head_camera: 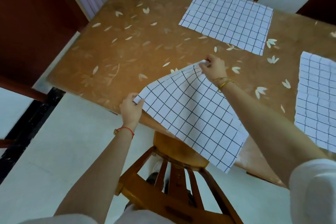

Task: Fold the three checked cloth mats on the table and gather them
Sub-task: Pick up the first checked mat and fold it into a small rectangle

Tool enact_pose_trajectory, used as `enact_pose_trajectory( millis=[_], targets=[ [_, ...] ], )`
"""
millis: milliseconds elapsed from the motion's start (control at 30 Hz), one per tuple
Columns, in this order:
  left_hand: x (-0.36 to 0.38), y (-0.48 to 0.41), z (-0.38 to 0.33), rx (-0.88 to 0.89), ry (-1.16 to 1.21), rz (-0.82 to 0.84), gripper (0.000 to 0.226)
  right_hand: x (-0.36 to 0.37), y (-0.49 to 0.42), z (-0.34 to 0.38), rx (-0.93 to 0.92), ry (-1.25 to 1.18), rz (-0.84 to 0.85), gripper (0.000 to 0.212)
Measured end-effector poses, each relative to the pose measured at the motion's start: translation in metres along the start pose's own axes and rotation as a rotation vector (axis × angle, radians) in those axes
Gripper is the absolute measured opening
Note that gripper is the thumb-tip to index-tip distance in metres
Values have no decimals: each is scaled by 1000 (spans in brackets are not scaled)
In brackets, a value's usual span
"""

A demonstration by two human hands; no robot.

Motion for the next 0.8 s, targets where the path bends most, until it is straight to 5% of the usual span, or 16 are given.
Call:
enact_pose_trajectory(
  millis=[500,667,800],
  targets=[
    [-61,39,-134,511,126,-127,11,-122,104,37,-43,86,-575,15],
    [-86,72,-169,605,221,-80,15,-162,143,62,-79,51,-721,9],
    [-101,96,-188,585,365,136,13,-185,170,81,-85,-33,-794,15]
  ],
)
Point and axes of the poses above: each hand's wrist, its own y-axis away from the middle knuckle, its own x-axis out of the palm, z = x × y, the point moved 2 cm from there along -y, towards the middle knuckle, and after that the axes turned 15 degrees about -x, right-handed, at the moved point
